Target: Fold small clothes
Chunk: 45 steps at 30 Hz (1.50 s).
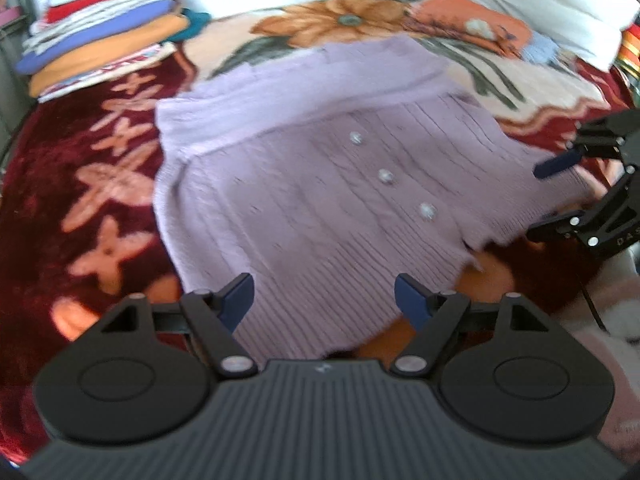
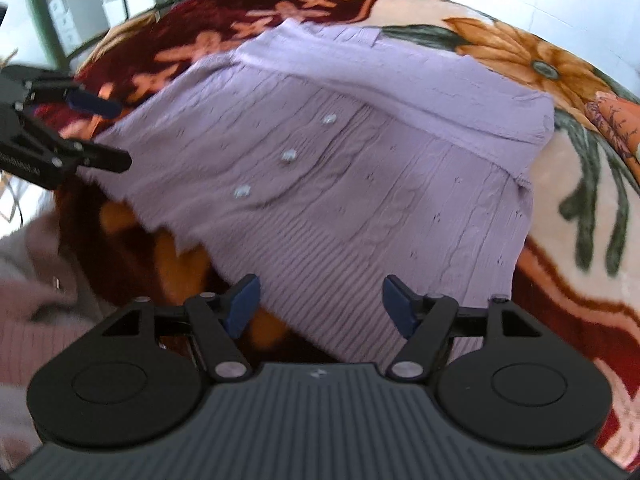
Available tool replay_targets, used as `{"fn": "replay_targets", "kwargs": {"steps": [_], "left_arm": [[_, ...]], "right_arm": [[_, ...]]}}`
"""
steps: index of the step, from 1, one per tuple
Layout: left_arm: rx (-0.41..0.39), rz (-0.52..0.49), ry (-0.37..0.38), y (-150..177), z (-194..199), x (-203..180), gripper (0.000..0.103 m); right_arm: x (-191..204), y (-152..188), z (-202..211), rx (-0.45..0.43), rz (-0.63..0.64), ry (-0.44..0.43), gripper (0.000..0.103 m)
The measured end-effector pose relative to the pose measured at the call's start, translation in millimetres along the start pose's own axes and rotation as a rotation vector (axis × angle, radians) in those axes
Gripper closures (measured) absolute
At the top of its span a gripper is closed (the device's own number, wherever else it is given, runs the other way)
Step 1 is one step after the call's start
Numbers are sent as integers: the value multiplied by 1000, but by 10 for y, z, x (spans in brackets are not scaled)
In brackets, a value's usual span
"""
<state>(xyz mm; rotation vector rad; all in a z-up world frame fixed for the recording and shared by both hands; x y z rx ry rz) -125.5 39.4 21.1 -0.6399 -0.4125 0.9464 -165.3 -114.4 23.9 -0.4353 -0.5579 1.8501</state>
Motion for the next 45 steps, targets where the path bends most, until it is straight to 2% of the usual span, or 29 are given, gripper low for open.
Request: {"fn": "replay_targets", "kwargs": {"steps": [4, 6, 9, 15, 19, 22, 27, 32, 34, 35, 37, 39, 40, 42, 45], "left_arm": [[39, -66, -17, 126, -118, -101, 24], [63, -98, -41, 177, -205, -143, 23], [43, -127, -72, 157, -239, -157, 19], [21, -125, -143, 28, -395, -40, 19], [4, -136, -170, -38, -486, -17, 19], [-10, -146, -202, -72, -555, -14, 19], [-34, -115, -215, -84, -632, 5, 20], [-50, -30, -197, -56, -651, 66, 21], [-55, -19, -195, -52, -647, 69, 21], [-55, -17, -190, -55, -645, 65, 24], [-54, -11, -182, -59, -640, 45, 29], [-57, -5, -165, -63, -633, 21, 43], [-61, 1, -160, -65, -626, 11, 47], [-72, -8, -175, -73, -606, -9, 67], [-81, -15, -182, -84, -576, -21, 75]], "right_arm": [[60, 98, -47, 6, 86, 65, 21], [44, 96, -72, -1, 76, 62, 19], [-44, 68, -113, 0, 22, 59, 19], [-221, 1, -220, -12, -97, 61, 19], [-267, -27, -287, -16, -102, 88, 19], [-280, -50, -314, -31, -74, 139, 19], [-295, -62, -408, -49, -99, 171, 19], [-298, -52, -452, -85, -112, 185, 19], [-269, -50, -458, -100, -113, 186, 22], [-258, -54, -458, -107, -114, 182, 25], [-235, -60, -462, -114, -130, 160, 38], [-210, -70, -469, -120, -143, 147, 48], [-193, -77, -471, -124, -147, 144, 54], [-164, -88, -467, -130, -146, 146, 60], [-141, -91, -447, -142, -155, 148, 68]]}}
Point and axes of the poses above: each gripper's, at about its wrist camera, not at the fingertips, and z roughly against the way its jaws point, x to its left, y to its underside, the point moved 8 cm from there along -z, roughly the way its jaws point, and after that the axes turned 4 degrees about -x, right-handed, at the moved point
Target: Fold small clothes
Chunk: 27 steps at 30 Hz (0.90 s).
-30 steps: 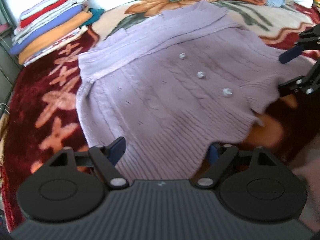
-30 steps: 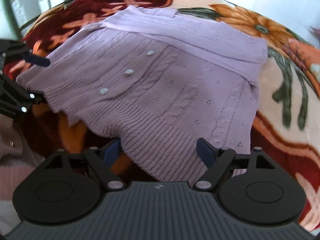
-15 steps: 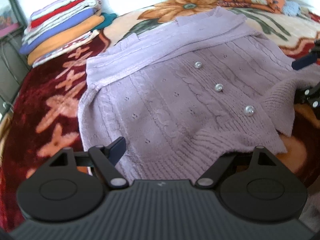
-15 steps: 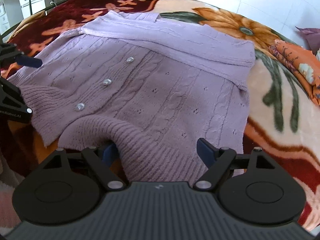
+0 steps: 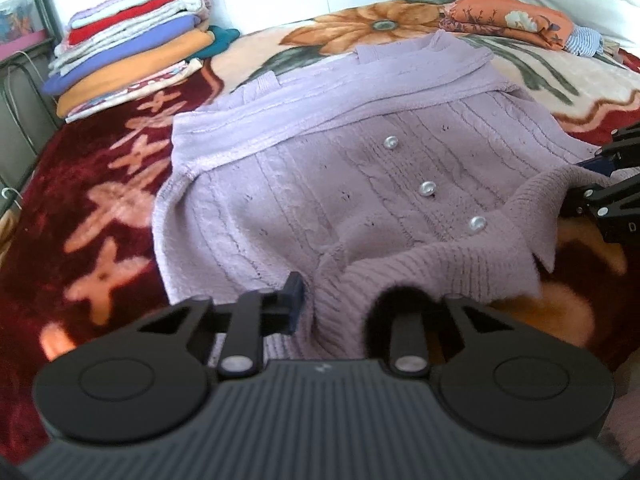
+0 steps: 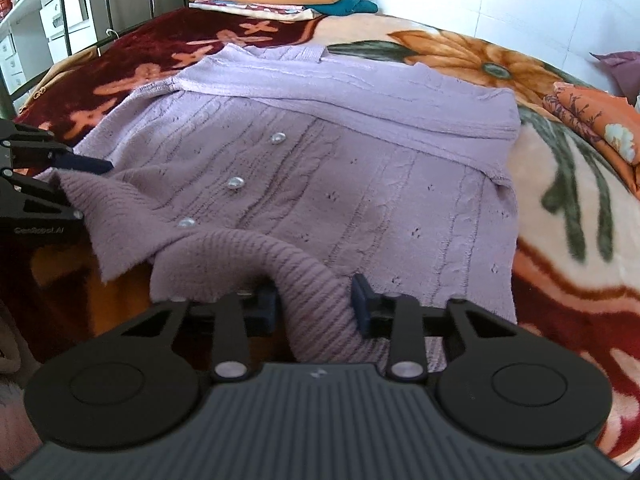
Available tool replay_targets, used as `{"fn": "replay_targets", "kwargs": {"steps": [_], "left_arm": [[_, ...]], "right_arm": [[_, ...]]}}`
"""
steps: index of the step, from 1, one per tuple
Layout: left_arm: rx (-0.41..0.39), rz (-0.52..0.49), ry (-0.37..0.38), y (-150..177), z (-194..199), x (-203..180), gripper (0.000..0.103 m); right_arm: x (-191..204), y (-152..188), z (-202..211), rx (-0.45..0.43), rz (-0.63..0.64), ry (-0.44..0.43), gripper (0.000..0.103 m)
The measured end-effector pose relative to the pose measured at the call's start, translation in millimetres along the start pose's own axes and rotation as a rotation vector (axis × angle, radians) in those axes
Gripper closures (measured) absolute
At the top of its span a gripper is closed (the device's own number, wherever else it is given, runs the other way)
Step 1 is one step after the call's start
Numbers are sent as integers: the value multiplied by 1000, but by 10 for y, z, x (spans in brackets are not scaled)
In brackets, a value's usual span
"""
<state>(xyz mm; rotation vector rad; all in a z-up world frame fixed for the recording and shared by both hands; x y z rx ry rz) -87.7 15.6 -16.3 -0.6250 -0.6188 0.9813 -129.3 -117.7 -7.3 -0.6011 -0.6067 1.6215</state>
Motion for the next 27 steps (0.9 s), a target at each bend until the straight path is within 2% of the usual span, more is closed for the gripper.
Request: {"fn": "replay_targets", "kwargs": {"steps": [8, 10, 11, 14, 27], "left_arm": [[-4, 51, 4, -54, -20, 68, 76], [-13, 53, 3, -79, -14, 68, 82], [-19, 56, 8, -94, -8, 64, 86], [-36, 65, 15, -144, 5, 58, 89], [-122, 92, 0, -475, 78, 135, 92]], "right_arm": [[-79, -49, 38, -39, -110, 0, 86], [-90, -85, 53, -57, -121, 5, 88], [-95, -108, 59, -66, -125, 8, 89], [-109, -174, 78, -96, -141, 17, 90], [-216, -591, 131, -198, -171, 35, 91]]}}
Point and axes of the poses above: each gripper's, at about its wrist camera, not at the fingertips, and z roughly against the way its jaws point, x to its left, y to its underside, the point moved 8 cm from there along -z, roughly the way its jaws point, and after that the axes turned 4 degrees about -x, right-handed, at the moved point
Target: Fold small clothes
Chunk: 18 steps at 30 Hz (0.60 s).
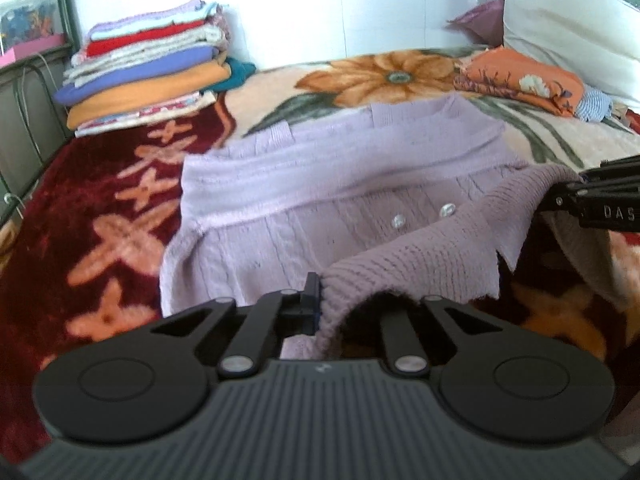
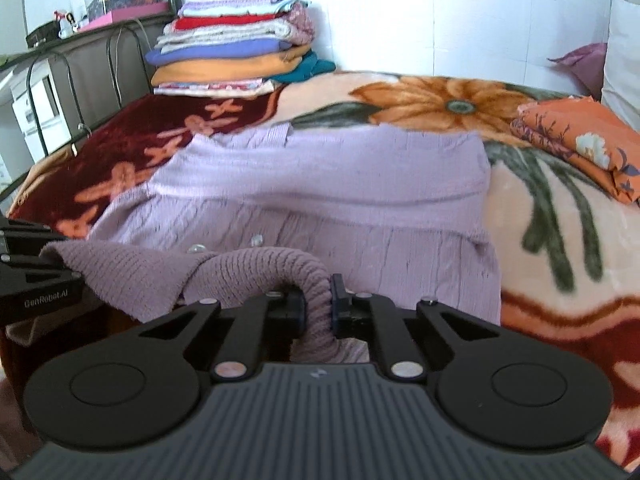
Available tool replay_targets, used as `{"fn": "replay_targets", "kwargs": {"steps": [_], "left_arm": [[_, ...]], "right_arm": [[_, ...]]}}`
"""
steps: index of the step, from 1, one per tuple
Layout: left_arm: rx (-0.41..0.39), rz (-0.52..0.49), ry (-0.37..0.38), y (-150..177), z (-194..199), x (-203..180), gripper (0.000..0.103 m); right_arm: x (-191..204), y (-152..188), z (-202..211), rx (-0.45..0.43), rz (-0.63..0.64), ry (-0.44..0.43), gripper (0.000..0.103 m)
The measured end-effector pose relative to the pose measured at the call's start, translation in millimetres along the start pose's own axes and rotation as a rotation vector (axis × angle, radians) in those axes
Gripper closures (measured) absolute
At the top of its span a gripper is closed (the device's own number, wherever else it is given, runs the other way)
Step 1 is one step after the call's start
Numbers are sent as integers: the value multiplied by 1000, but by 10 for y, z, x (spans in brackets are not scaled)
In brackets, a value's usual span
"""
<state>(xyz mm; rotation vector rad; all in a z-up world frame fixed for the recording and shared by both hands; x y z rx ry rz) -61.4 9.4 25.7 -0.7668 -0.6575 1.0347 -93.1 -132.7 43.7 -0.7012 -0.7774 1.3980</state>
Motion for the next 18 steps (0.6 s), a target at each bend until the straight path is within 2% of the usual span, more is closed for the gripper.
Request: {"fn": "replay_targets", "kwargs": {"steps": [9, 18], "left_arm": [[-86, 0, -41, -354, 23, 80, 93], [-187, -25, -68, -929, -107, 186, 94]], "right_arm": [[47, -454, 30, -107, 29, 29, 91], [42, -1027, -68, -211, 50, 49, 92]]}}
Point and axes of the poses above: each gripper's, at about its wrist camera, not at the fingertips, and z roughly against the way its jaws point, x to its left, y to its underside, the point moved 8 cm from there along -z, roughly the way its jaws point, and after that the axes turned 4 degrees about -x, right-handed, at the moved point
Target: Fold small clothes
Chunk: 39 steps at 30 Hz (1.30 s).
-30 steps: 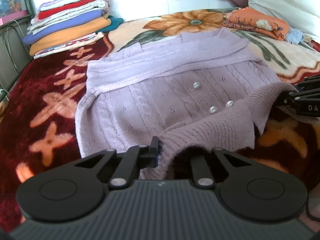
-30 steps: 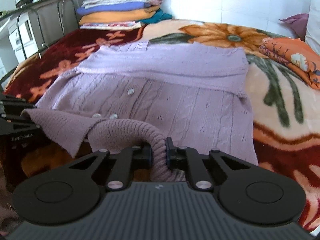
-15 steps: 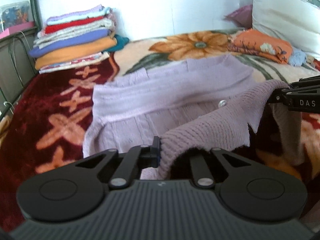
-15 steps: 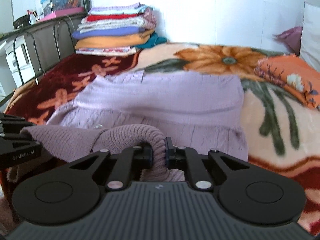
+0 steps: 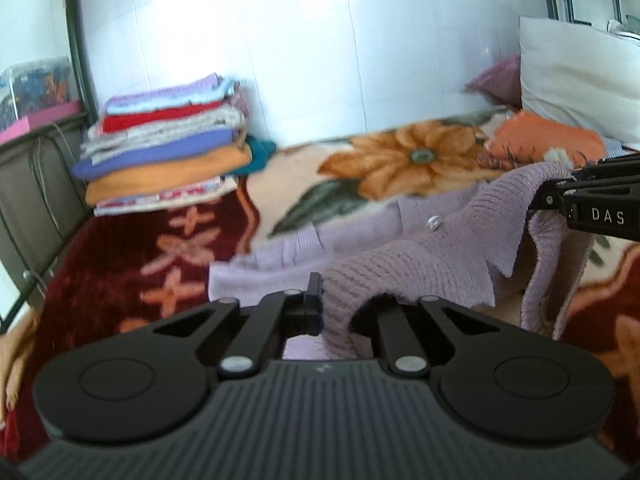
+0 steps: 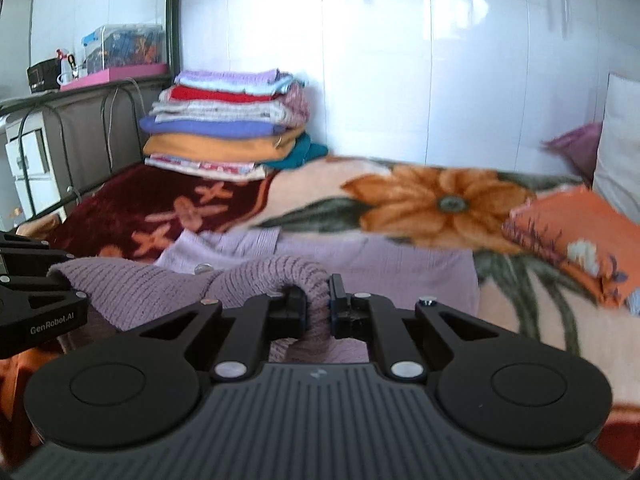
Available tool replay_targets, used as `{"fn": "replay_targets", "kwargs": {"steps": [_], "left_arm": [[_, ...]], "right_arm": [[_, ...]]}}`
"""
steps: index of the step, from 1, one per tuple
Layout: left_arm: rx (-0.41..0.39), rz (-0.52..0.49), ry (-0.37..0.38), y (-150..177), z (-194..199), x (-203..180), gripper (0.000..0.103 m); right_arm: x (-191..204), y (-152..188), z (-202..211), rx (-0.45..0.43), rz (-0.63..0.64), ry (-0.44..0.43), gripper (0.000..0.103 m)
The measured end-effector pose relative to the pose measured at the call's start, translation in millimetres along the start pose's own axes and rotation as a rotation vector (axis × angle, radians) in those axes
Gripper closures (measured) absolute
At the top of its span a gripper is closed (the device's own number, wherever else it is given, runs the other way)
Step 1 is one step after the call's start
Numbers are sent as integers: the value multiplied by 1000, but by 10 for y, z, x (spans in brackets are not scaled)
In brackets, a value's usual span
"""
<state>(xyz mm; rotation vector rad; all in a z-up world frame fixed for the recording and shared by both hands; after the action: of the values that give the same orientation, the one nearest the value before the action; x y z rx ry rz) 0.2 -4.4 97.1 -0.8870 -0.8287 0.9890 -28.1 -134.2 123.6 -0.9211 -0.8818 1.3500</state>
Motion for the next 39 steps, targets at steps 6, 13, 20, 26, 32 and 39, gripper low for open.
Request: {"fn": "replay_targets", "kwargs": {"steps": [6, 13, 20, 26, 32, 39], "left_arm": [[-24, -5, -14, -297, -408, 112, 94], [3, 15, -21, -390, -1145, 256, 94], [135, 43, -17, -37, -2021, 350, 94], [267, 123, -8, 351, -2465, 389, 92], [259, 122, 1, 344, -2401, 407, 91], [256, 145, 17, 189, -2089, 500, 44]], "right_arm": [[-28, -342, -389, -38, 12, 21, 93], [-89, -604, -1118, -44, 63, 50, 95], [-239, -219, -2072, 85, 74, 80, 95], [-421, 323, -2704, 234, -7, 82, 94], [-494, 507, -2754, 223, -60, 125, 68], [-694, 334, -2329, 168, -200, 100, 44]]}}
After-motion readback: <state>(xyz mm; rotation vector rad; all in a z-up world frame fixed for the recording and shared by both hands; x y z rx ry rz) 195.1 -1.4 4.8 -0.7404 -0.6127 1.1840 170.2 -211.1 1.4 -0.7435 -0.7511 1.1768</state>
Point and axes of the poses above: each gripper's, at about its wrist camera, not at the fingertips, and z roughly against the way its jaws point, x to its left, y to its underside, the point moved 8 cm from there along -z, roughly the way its jaws point, and after that the axes turned 4 degrees about -x, right-handed, at the moved point
